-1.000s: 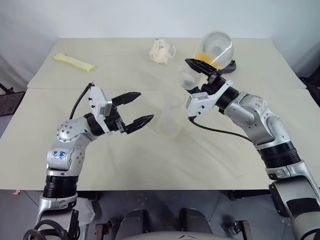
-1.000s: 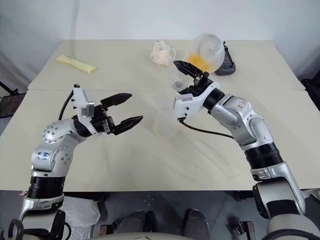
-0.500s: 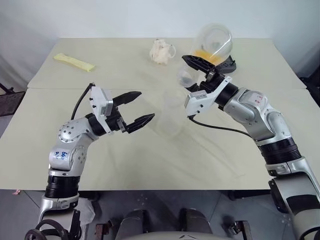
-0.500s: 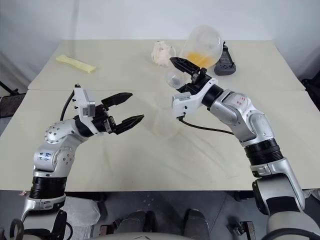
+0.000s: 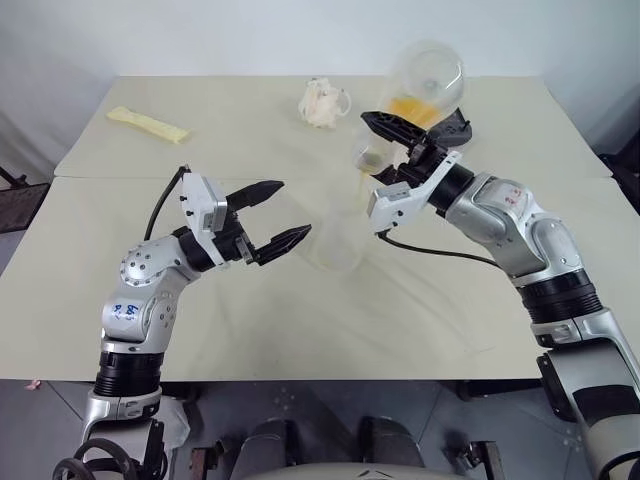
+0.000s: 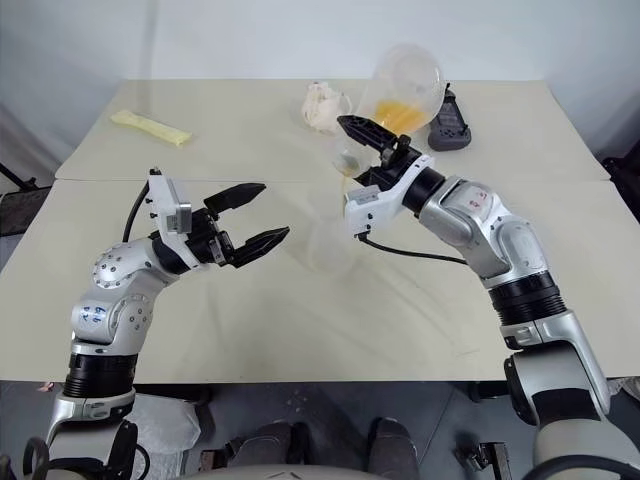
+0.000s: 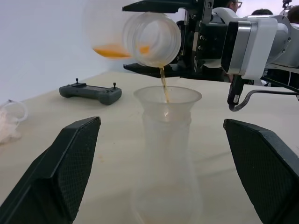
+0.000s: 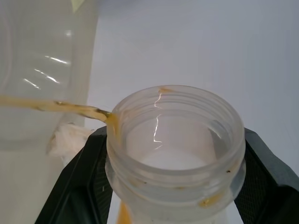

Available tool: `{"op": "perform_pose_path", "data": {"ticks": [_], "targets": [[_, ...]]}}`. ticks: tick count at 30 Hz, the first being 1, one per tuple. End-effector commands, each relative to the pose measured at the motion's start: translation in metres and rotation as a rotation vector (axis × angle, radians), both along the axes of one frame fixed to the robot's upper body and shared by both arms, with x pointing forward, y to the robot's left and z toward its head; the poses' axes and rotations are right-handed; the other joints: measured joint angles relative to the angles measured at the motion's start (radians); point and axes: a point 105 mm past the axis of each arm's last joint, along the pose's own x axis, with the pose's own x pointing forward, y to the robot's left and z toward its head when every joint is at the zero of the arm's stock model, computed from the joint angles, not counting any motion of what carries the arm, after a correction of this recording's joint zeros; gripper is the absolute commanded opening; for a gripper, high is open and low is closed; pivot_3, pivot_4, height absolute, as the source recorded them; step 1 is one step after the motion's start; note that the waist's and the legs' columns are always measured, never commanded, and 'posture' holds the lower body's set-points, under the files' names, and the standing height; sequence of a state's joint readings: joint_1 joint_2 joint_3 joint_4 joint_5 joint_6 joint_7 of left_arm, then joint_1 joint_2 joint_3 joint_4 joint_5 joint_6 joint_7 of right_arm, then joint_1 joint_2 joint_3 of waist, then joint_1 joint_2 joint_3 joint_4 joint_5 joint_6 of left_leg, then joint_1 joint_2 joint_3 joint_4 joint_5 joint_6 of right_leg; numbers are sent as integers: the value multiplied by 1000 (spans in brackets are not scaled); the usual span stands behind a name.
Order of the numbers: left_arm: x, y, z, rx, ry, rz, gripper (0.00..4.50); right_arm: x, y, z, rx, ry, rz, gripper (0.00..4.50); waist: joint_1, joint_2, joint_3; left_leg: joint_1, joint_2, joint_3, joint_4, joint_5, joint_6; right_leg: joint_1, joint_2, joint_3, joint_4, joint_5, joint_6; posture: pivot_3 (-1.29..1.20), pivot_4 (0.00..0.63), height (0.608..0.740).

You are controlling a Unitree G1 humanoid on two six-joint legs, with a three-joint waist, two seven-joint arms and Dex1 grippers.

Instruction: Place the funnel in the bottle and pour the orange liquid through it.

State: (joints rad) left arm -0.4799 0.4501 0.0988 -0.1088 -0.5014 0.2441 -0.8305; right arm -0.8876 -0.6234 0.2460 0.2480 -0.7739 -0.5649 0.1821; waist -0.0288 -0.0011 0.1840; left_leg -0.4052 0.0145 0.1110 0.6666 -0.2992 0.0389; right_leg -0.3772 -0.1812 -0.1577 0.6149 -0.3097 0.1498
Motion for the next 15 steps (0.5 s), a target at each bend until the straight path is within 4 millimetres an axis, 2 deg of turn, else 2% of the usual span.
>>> {"op": "perform_pose_path", "data": {"ticks": [1, 15], "targets": [[-5, -2, 8, -3, -50, -2, 4500, -6, 0, 23, 17, -81, 17, 2821, 0, 0, 0, 0, 0, 0, 0, 0, 0, 0, 0, 0, 0, 0, 0, 0, 150, 740], [-4, -2, 8, -7, -52, -1, 4500, -9, 1, 24, 12, -119, 27, 2821, 0, 0, 0, 0, 0, 0, 0, 0, 0, 0, 0, 0, 0, 0, 0, 0, 150, 740]]}}
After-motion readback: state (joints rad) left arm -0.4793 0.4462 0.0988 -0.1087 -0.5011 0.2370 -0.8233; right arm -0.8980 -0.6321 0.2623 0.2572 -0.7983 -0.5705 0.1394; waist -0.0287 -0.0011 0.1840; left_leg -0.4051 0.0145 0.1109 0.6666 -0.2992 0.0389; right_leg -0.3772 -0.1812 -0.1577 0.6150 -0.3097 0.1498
